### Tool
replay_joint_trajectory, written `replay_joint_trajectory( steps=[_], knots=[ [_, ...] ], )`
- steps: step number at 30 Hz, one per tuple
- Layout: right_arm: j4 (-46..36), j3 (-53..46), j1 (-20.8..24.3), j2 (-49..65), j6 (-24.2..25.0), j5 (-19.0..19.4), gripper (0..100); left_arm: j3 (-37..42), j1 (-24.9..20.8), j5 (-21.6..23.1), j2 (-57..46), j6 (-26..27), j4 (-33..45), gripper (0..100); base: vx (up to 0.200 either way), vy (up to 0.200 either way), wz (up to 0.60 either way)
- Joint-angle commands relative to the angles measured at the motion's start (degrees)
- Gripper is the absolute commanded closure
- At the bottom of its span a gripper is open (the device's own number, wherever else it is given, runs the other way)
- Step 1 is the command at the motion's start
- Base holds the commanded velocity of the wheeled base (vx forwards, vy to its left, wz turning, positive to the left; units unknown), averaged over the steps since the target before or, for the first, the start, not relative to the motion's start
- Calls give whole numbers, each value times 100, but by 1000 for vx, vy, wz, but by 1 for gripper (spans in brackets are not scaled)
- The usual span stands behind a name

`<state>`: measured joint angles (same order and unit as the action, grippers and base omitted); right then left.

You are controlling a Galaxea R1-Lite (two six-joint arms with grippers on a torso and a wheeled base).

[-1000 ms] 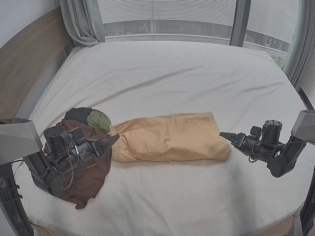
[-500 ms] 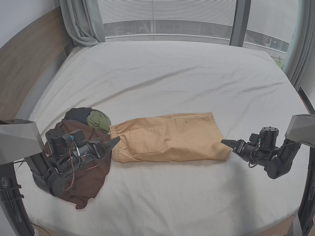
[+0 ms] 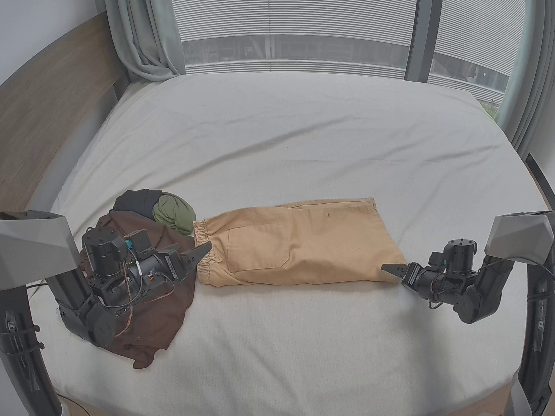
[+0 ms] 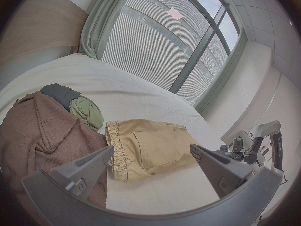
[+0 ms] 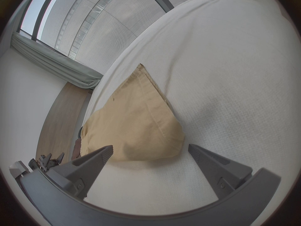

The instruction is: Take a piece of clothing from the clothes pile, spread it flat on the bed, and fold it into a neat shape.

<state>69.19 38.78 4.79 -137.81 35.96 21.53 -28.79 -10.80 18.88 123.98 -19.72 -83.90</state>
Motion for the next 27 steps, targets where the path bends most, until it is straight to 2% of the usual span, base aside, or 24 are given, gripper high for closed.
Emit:
replay_joint_trajectory(
  steps=[1,4,8,13,23,27],
  knots=[
    [-2,68,22,-255,7,-8,0,-3,-1,1,21,-5,-4,0,0,0,0],
    [-2,279,206,-448,122,-70,0,-21,-1,1,30,-14,-4,0,0,0,0],
    [59,631,417,-756,447,-351,0,-21,-1,1,21,-14,-4,0,0,0,0],
    [376,833,593,-861,842,-395,0,-21,-10,1,39,-14,-4,0,0,0,0],
    [578,1290,646,-975,1273,-430,0,-39,-10,1,144,-14,-109,0,0,0,0],
    [622,1343,655,-1019,1273,-606,0,-47,-10,1,144,-14,-118,0,0,0,0]
  ],
)
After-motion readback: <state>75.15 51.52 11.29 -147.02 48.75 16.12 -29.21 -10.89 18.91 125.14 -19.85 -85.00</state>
